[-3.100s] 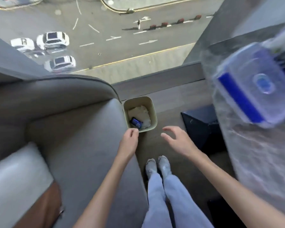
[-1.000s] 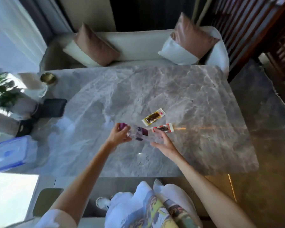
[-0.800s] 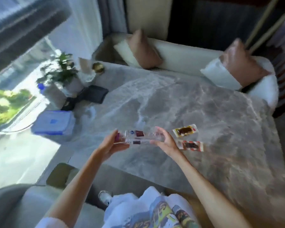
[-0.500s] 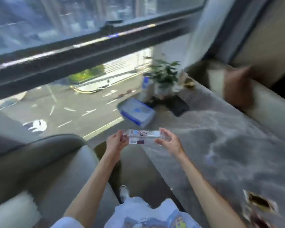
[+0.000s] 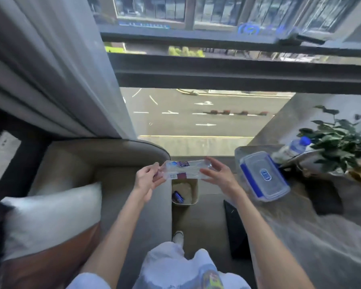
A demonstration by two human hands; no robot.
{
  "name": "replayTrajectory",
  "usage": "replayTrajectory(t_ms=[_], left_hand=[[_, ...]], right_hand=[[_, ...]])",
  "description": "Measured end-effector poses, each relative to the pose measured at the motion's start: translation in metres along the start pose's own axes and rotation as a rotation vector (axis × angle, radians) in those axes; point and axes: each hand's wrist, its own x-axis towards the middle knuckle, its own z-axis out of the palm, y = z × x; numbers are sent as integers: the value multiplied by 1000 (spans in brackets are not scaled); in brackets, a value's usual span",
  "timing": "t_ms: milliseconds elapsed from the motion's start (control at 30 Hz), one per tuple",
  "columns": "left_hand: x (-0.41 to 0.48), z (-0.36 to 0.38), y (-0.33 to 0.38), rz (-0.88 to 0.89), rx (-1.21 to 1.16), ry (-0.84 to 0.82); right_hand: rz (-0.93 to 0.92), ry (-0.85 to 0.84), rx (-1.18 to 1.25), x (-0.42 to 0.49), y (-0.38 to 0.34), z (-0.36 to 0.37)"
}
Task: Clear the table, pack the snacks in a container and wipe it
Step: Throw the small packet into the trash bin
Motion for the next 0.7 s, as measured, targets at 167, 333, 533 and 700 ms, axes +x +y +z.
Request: replayTrajectory(t_ms=[167, 333, 533, 700], left_hand=[[10, 9, -13, -49, 17, 41], [44, 18, -49, -80, 17, 111], [144, 17, -141, -302, 60, 145], [263, 4, -237, -402, 132, 157]], right_hand=[[123, -47, 54, 17, 20, -11], [236, -84, 254, 41, 65, -29], [406, 128, 502, 127, 170, -43], [505, 242, 572, 206, 293, -51]])
